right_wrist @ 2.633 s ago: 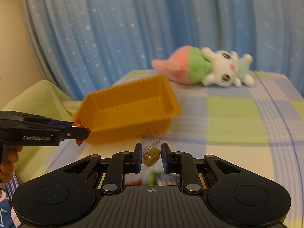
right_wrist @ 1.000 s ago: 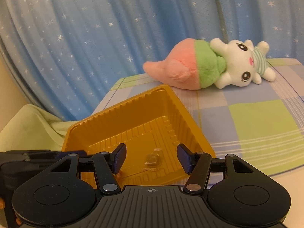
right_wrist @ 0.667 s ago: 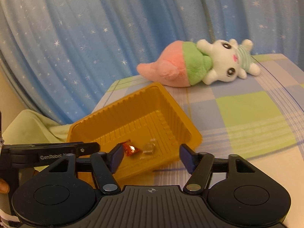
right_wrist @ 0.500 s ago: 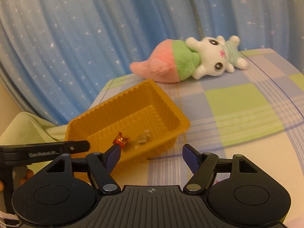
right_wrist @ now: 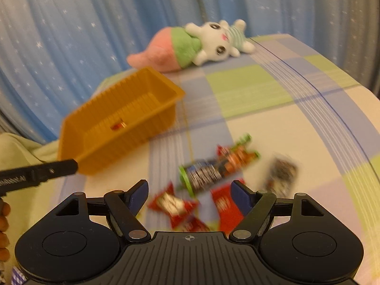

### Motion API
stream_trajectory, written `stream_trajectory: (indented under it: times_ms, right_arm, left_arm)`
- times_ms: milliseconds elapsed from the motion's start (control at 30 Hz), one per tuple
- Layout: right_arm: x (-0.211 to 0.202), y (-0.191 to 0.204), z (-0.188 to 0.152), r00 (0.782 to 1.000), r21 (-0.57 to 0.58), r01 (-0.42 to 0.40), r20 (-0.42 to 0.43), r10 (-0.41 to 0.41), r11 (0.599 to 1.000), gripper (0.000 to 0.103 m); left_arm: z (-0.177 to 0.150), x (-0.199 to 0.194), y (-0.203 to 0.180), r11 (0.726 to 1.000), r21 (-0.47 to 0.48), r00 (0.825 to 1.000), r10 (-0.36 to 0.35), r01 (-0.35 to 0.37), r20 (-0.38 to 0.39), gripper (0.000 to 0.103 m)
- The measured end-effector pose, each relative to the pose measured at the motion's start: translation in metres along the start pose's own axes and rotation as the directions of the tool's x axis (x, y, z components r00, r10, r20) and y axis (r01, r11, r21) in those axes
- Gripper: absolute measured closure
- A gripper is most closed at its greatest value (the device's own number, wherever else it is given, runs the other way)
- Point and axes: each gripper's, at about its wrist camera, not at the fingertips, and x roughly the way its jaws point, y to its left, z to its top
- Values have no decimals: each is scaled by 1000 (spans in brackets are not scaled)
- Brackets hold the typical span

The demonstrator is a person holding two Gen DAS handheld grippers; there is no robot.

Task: Organize snacks
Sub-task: 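Drop the red candy and clear packet into the orange tray with both tools, then move both tools back over the remaining snack pile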

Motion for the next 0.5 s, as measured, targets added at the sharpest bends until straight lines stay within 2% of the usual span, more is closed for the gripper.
stream_trajectory:
  times_ms: [333, 500]
  right_arm:
    - [-23, -15, -26, 990, -3, 138, -14, -138, 990, 27]
    - [-27, -29, -27, 987, 7, 157, -29, -157, 988, 27]
  left_arm:
    - [-28, -4, -25, 1000, 9, 999, -23, 23, -46, 54]
    - [-37, -4, -35, 1000, 0, 998, -14, 14, -55, 53]
